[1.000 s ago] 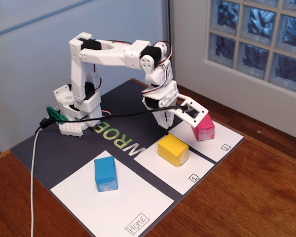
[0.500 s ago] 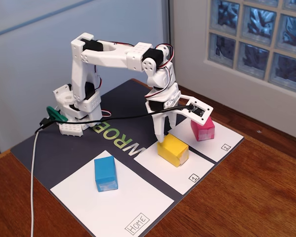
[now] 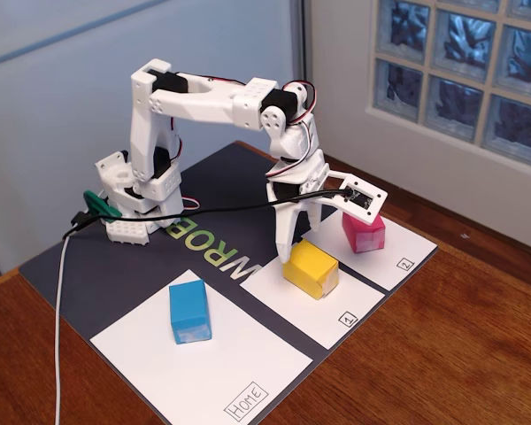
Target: Move box yellow to home
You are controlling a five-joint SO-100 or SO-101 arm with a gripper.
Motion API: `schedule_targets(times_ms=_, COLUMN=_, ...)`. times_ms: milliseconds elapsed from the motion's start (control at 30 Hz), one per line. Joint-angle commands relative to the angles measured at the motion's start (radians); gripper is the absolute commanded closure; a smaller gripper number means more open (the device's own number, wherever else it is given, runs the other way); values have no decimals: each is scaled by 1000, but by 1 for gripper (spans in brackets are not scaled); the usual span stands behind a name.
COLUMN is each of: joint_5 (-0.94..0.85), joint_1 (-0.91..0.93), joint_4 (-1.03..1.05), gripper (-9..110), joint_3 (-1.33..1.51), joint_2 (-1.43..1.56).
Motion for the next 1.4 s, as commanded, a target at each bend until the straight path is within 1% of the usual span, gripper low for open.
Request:
schedule_targets(times_ms=0, joint_5=52, joint_1=-12, joint_4=-14, gripper=58, joint_3=-41, joint_2=2)
schedule_targets(times_ms=200, joint_5=115, joint_1=-20, joint_4=-38, gripper=58, joint_3=-40, joint_2=-28)
schedule_targets(times_ms=700, joint_5=175, joint_1=-35, joint_4=-101, gripper=59, joint_3=-40, joint_2=-155)
schedule_targets(times_ms=1367, joint_5=238, joint_1=-26, joint_4=-196, gripper=65, joint_3=-28, joint_2=-252)
